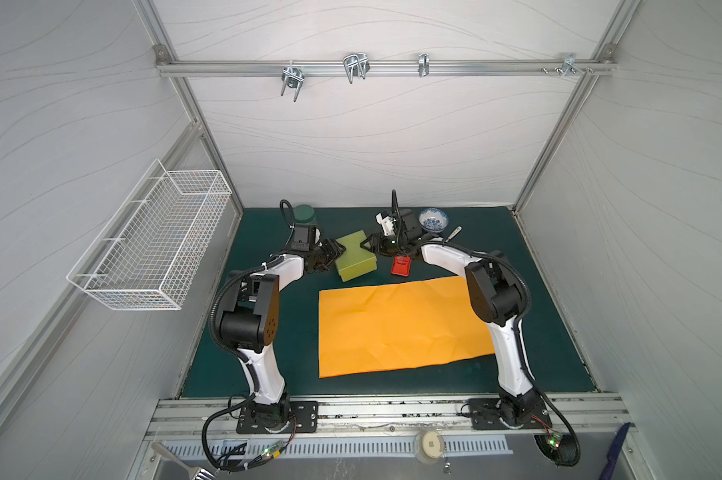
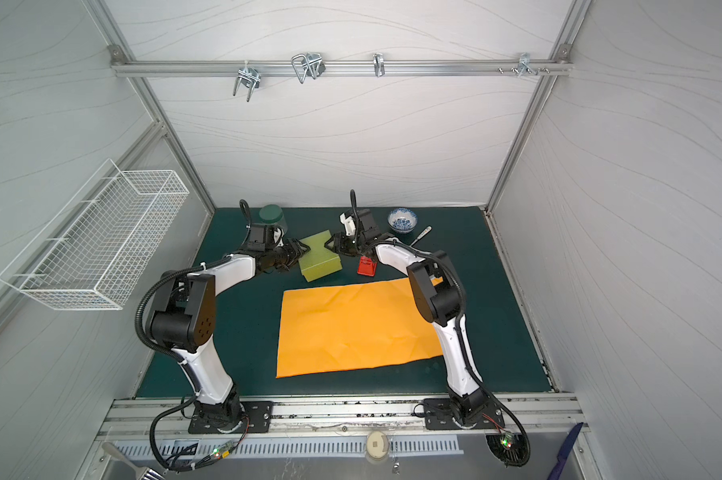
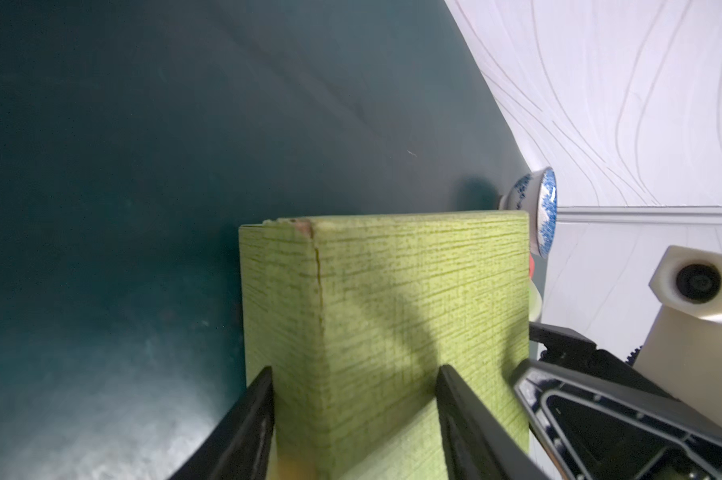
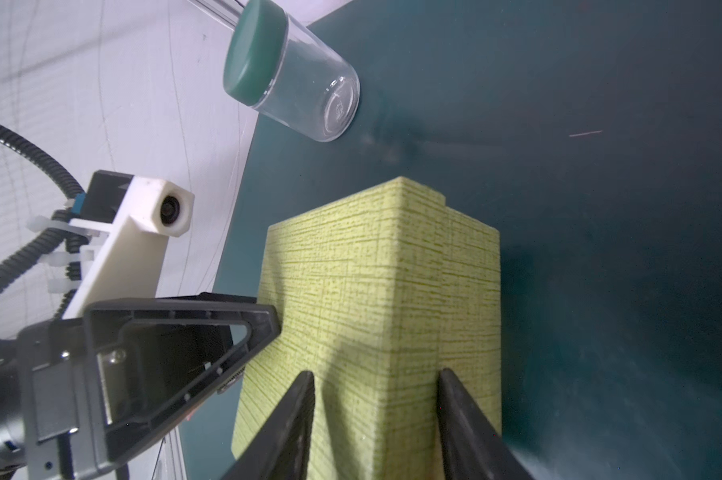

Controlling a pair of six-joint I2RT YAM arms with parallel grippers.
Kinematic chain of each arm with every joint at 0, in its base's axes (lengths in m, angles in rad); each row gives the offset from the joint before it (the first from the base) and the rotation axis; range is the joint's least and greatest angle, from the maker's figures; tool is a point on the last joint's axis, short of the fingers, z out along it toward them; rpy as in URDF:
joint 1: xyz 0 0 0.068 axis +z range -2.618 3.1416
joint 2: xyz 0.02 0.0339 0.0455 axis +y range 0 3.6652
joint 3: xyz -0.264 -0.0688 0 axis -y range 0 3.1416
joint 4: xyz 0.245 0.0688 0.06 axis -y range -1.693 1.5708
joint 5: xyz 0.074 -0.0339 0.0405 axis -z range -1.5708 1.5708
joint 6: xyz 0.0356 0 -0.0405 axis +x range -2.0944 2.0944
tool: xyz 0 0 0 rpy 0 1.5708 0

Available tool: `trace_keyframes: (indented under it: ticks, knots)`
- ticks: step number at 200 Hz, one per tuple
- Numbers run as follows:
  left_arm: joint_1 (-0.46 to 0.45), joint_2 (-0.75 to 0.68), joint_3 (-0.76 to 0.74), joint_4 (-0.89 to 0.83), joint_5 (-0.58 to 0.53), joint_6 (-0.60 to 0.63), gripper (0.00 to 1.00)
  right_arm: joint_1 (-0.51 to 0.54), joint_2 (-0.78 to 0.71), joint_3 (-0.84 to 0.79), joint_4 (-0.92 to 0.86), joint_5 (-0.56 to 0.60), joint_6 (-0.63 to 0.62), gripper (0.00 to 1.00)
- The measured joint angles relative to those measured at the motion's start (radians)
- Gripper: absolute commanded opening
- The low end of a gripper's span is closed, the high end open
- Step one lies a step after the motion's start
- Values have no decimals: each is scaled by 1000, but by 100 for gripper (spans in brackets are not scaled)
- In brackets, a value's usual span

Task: Wrap the gift box in paper
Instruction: 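Carry the green box with both grippers onto the paper's center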

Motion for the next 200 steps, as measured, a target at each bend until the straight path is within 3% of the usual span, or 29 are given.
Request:
trace_keyframes:
  ticks: [59, 121, 200]
  knots:
    - [-81, -169, -129, -19, -21, -23, 60, 0, -202, -233, 27, 1, 23, 47]
    - [-269, -401, -291, -119, -59, -64, 60, 21, -538, -595, 3, 47, 36, 46]
    - [-504, -383, -327, -187, -103, -97, 60, 78, -857, -961, -113, 143, 74, 48]
